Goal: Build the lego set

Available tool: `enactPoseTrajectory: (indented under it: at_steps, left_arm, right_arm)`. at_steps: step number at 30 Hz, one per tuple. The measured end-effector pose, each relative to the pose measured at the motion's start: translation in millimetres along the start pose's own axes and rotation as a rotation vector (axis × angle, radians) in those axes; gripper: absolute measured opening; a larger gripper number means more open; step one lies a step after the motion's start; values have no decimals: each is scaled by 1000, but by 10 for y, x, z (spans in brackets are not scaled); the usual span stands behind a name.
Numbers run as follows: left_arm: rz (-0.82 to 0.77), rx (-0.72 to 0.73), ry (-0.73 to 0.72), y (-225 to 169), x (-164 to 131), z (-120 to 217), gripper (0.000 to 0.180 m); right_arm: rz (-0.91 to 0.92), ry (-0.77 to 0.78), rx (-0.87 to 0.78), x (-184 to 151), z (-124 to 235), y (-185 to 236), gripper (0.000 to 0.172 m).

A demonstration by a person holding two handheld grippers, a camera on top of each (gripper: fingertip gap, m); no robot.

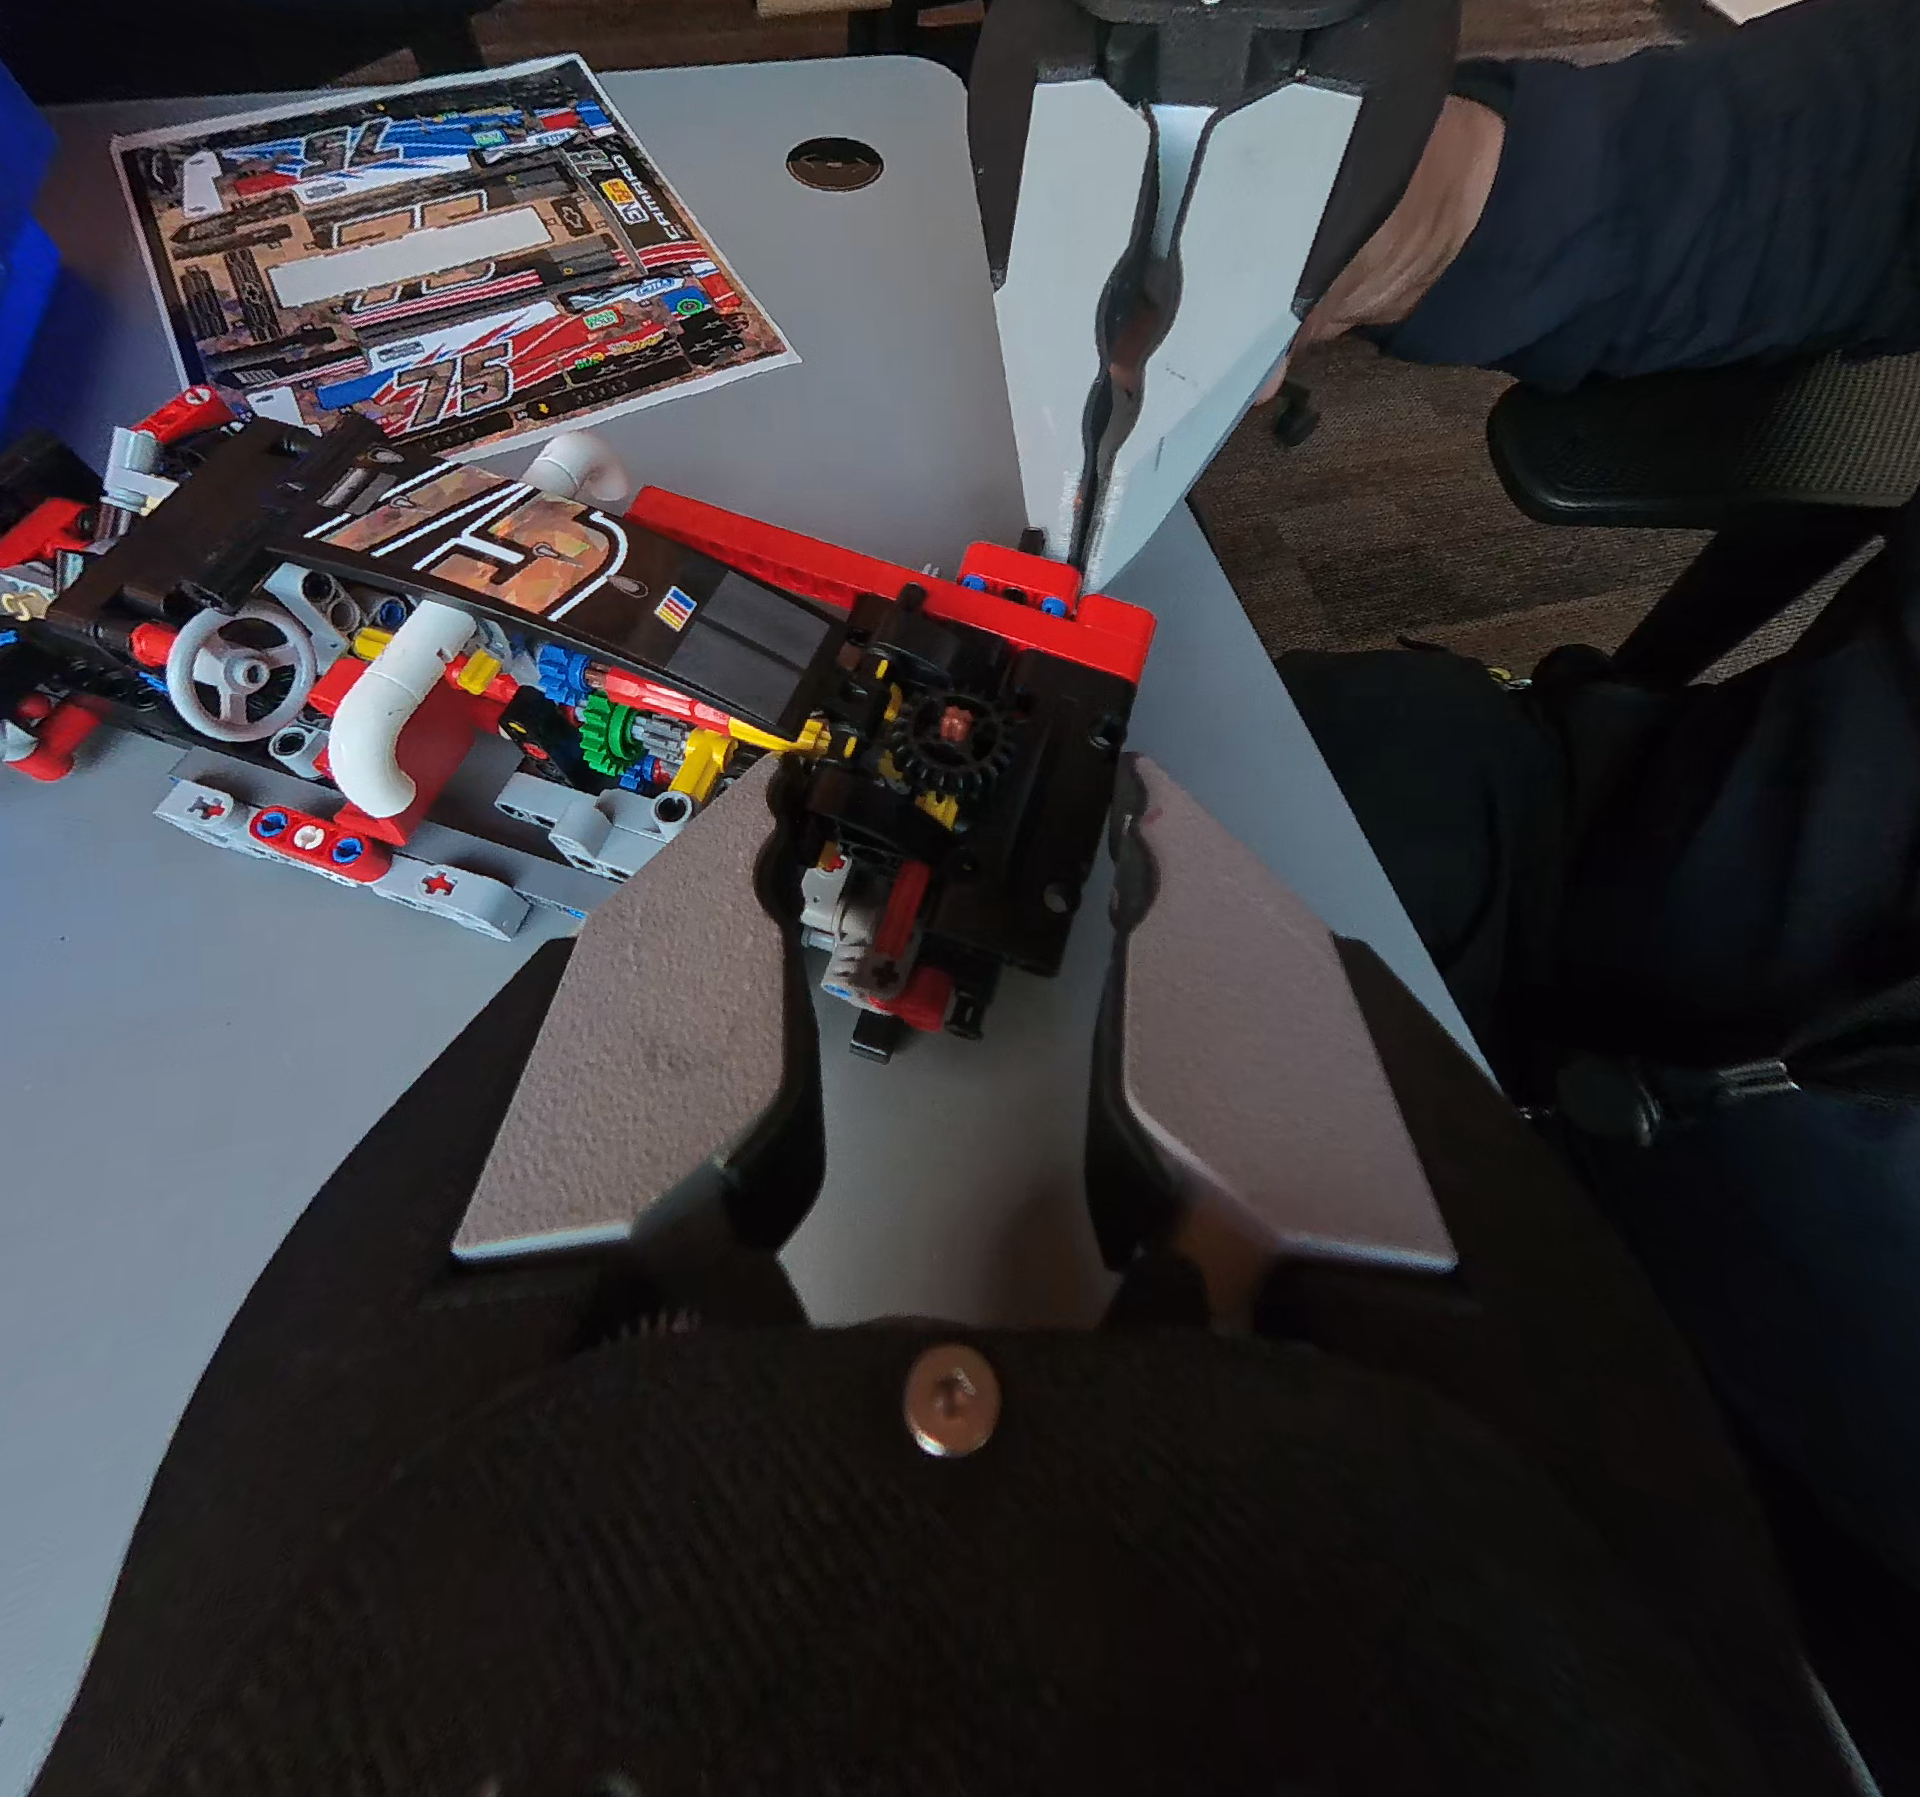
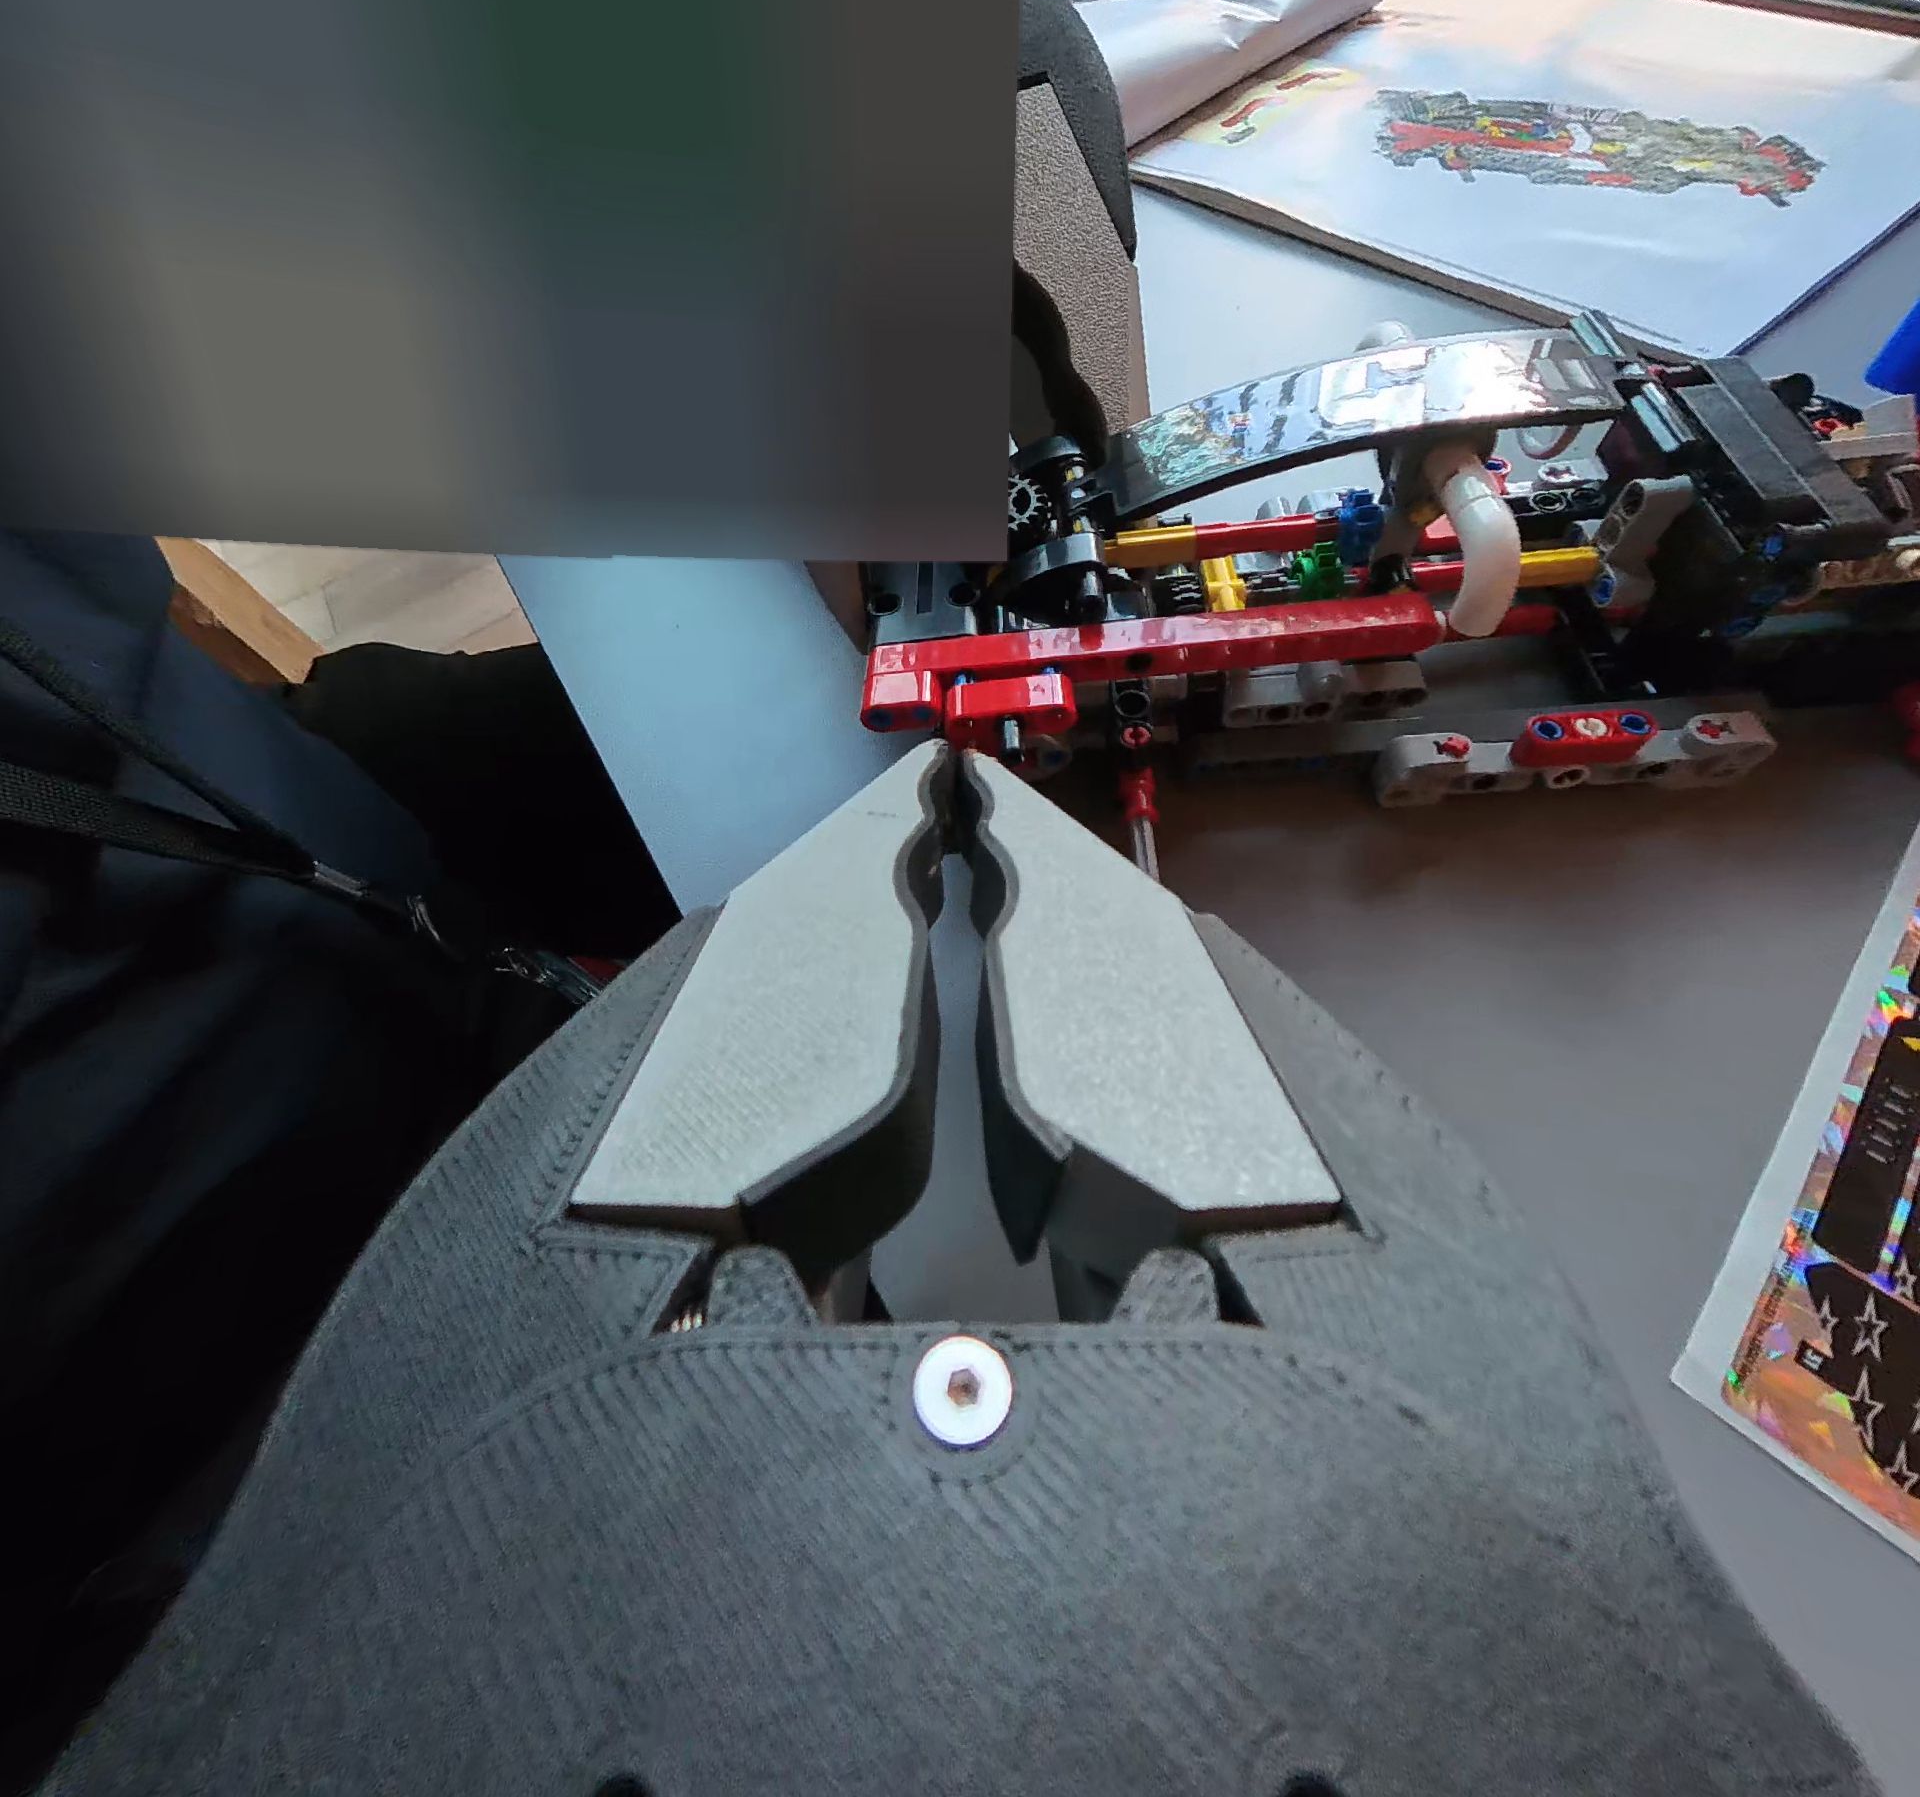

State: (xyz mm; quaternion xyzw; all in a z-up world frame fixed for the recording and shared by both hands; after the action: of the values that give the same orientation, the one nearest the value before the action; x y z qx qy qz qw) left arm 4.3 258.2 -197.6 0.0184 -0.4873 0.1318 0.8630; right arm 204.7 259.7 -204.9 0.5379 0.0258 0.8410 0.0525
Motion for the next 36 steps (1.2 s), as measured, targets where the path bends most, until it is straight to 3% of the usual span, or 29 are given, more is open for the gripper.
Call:
enactPoseTrajectory:
  at_steps: [10, 18, 21, 27, 28, 29, 32, 36]
  left_arm:
    - [22, 13, -1, -1, 1, -5, 57]
    - [16, -1, 3, 4, 2, -7, 56]
    - [17, -20, 0, 34, 3, -18, 57]
    - [29, -19, -6, 46, 5, -6, 57]
    - [31, -19, -6, 35, 9, -11, 57]
    - [36, -19, -6, 37, 12, -9, 57]
    - [76, -35, -3, 53, 11, 1, 58]
    - [110, -48, -17, 62, 12, 59, 62]
  right_arm:
    - [44, -26, -28, -10, -17, 8, 0]
    - [-13, -31, 43, -12, -23, -58, 0]
    - [-88, -20, 102, -9, -19, -118, 0]
    - [-29, 54, 44, -21, 126, -69, 0]
    - [-3, 88, 23, -24, 106, -41, 7]
    - [18, 121, -3, -29, 60, -18, 31]
    - [67, 216, -32, -76, -89, 43, 30]
    - [88, 209, -50, -77, -149, 51, 26]
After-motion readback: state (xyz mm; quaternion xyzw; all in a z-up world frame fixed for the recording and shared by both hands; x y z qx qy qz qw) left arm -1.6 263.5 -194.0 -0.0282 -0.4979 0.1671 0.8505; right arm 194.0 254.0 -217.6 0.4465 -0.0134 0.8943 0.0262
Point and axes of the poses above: each gripper's, where its closed fingertips meet, z back along the fingers, x out of its top, y = z × x across the jaws, the point moved 10 cm from there along z, back along the fingers, and after that the axes turned 2 degrees about z, right-handed, at the moved point
